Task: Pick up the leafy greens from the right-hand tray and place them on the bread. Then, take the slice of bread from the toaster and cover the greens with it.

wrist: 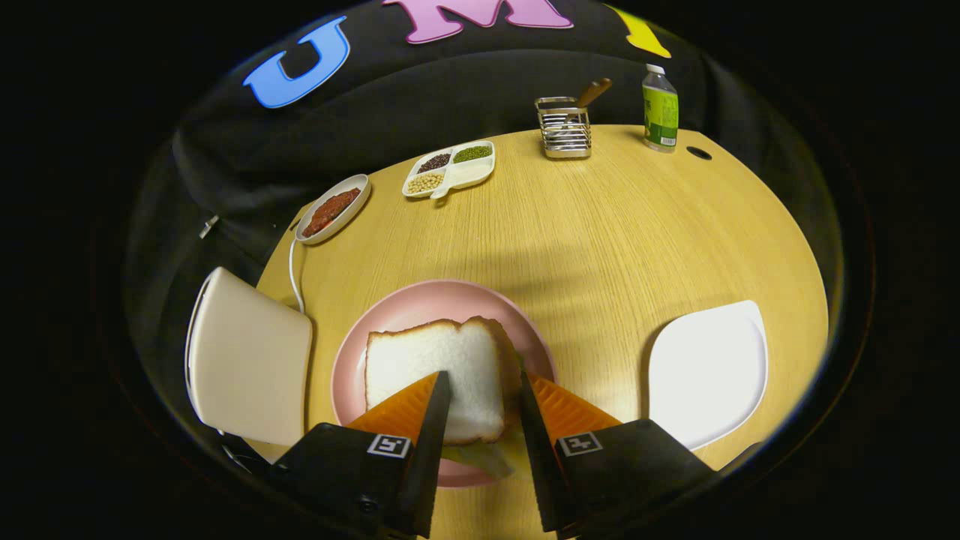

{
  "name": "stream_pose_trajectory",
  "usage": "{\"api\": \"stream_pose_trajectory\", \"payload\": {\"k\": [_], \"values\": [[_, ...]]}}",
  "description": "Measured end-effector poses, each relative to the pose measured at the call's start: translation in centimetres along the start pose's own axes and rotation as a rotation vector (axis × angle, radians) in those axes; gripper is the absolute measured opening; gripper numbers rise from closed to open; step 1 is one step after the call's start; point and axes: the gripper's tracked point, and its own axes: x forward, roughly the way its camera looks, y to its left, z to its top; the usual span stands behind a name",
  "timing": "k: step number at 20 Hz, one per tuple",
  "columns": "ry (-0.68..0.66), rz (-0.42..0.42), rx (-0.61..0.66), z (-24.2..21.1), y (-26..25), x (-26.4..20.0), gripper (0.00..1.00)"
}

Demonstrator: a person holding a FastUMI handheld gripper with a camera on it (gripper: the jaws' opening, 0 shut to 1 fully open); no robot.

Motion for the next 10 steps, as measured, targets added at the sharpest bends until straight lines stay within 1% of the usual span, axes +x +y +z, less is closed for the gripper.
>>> {"api": "stream_pose_trajectory", "payload": {"k": [1, 3, 4, 5, 6, 7, 8, 9, 10], "values": [[-0.004, -0.021, -0.035, 0.1, -0.3, 0.1, 0.62], [-0.014, -0.050, -0.104, 0.4, -0.5, 0.1, 0.68], [-0.021, -0.061, -0.141, 0.6, -0.4, -0.1, 0.68], [-0.036, -0.081, -0.184, 0.9, -0.9, 0.3, 0.74], [-0.049, -0.089, -0.210, 1.2, -0.9, 0.0, 0.77], [-0.064, -0.093, -0.222, 1.5, -0.9, -0.3, 0.92], [-0.077, -0.085, -0.221, 1.6, -0.6, -0.6, 0.97], [-0.089, -0.079, -0.218, 1.8, -0.4, -1.0, 1.00], [-0.100, -0.078, -0.217, 1.9, -0.5, -1.4, 1.00]]}}
